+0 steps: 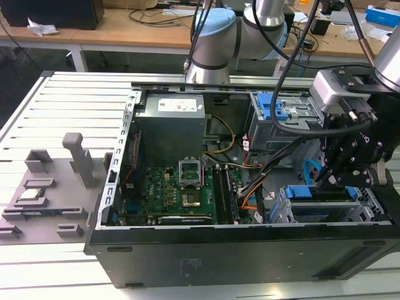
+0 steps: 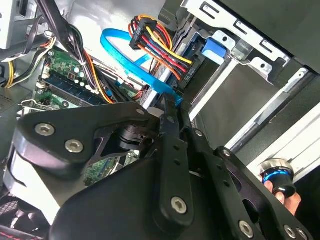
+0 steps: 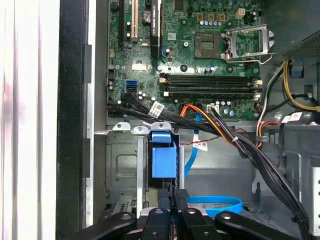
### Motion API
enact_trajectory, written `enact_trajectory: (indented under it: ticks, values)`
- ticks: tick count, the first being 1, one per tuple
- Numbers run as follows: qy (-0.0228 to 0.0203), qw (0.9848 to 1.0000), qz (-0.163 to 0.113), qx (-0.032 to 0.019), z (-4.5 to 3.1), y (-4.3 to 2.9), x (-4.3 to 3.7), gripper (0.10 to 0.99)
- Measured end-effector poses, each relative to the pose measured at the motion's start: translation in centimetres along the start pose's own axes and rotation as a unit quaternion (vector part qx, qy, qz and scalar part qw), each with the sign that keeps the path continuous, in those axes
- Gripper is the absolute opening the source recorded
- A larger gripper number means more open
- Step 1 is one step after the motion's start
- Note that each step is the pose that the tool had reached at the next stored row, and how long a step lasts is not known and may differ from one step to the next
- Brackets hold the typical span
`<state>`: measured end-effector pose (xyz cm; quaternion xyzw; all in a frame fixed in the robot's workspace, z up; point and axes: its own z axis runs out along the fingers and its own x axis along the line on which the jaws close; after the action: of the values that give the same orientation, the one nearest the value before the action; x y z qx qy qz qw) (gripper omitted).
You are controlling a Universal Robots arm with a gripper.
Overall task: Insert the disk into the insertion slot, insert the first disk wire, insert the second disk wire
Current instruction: 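Insert the second disk wire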
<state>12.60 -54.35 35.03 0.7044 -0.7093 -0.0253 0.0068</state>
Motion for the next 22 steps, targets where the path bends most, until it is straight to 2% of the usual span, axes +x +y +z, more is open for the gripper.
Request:
enact_trajectory:
  ticks: [1, 2, 3, 5, 7, 14, 22]
  values:
    - [-0.0027, 1.0, 0.0, 0.0, 0.0, 0.0, 0.0, 0.157]
    - [-0.0104, 0.9999, 0.0, -0.0001, 0.0, 0.0, 0.01, 0.157]
    - [-0.0155, 0.9999, -0.001, -0.0001, 0.05, 0.0, 0.04, 0.157]
    - [-0.019, 0.9998, -0.001, -0.0002, 0.23, -0.01, 0.41, 0.157]
    - [-0.0223, 0.9998, -0.001, -0.0002, 0.4, -0.02, 0.43, 0.157]
    - [-0.0233, 0.9997, -0.001, -0.0002, 0.61, -0.03, 0.63, 0.157]
    - [-0.023, 0.9997, -0.004, -0.0003, 0.23, -0.02, 1.02, 0.157]
